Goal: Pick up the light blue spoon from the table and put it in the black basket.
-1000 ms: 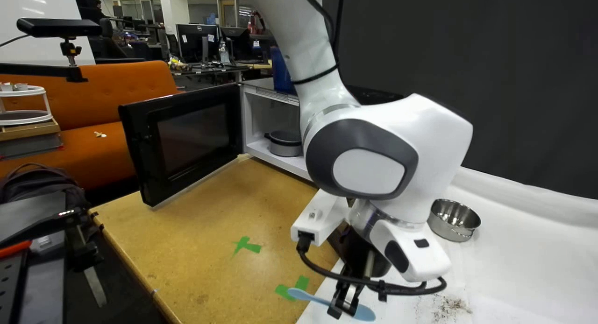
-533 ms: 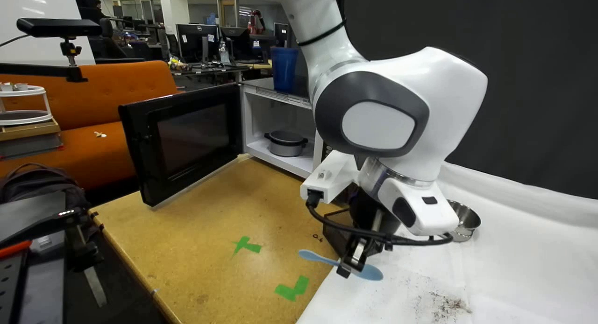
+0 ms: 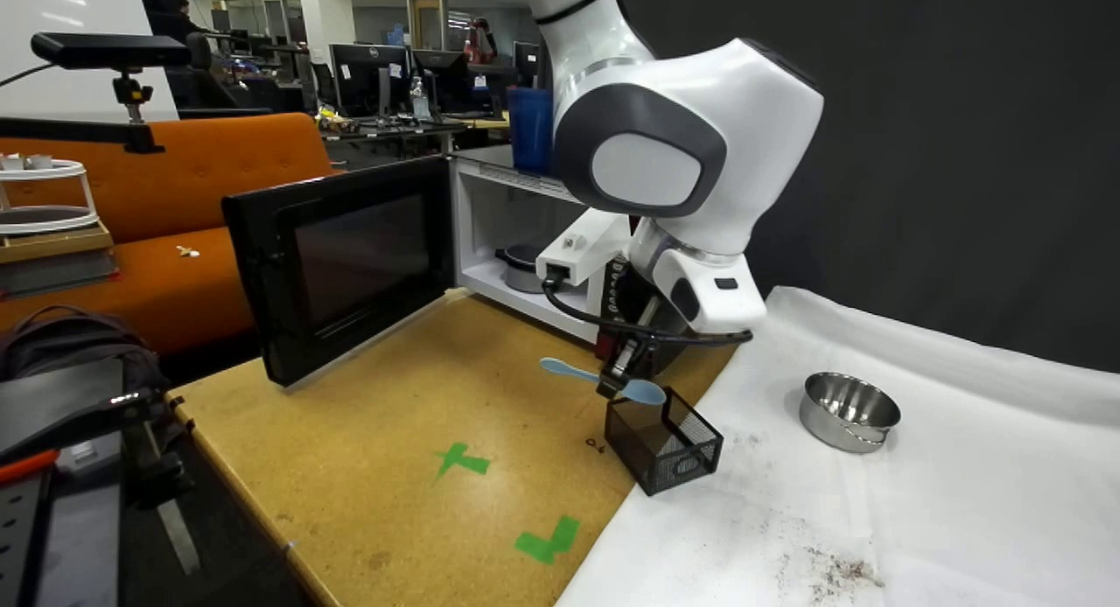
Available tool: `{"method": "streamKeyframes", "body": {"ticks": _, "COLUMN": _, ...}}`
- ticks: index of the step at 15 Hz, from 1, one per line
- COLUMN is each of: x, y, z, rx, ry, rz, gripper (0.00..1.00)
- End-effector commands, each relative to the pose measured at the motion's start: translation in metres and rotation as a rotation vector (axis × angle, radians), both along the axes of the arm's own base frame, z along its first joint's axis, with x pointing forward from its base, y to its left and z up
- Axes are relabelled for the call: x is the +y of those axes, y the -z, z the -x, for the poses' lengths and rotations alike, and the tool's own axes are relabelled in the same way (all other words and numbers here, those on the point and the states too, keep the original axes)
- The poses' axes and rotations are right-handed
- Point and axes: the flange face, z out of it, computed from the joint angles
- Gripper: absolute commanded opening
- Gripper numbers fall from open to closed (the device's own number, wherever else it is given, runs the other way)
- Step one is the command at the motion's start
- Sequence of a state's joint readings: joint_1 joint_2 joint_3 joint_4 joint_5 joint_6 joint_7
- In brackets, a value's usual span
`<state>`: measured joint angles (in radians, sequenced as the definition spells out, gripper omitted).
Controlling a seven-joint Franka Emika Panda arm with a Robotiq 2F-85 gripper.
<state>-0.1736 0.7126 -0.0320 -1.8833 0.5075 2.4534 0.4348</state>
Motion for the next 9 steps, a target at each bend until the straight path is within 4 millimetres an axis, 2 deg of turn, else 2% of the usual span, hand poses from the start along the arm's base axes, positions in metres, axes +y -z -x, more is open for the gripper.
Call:
{"method": "streamKeyframes", "body": {"ticks": 1, "x": 0.027, "y": 0.007, "z": -0.019, "rx": -0.007, "ry": 0.004, "rz": -0.068, "gripper": 0.01}}
{"method": "streamKeyframes", "body": {"ticks": 3, "x": 0.047, "y": 0.019, "z": -0.035, "rx": -0.004, "ry": 0.009, "rz": -0.074, "gripper": 0.01}}
{"method": "streamKeyframes", "body": {"ticks": 5, "x": 0.056, "y": 0.036, "z": -0.052, "rx": -0.002, "ry": 0.06, "rz": -0.072, "gripper": 0.01}}
{"method": "streamKeyframes", "body": {"ticks": 9, "x": 0.05, "y": 0.064, "z": -0.08, "rx": 0.009, "ry": 0.193, "rz": -0.078, "gripper": 0.01}}
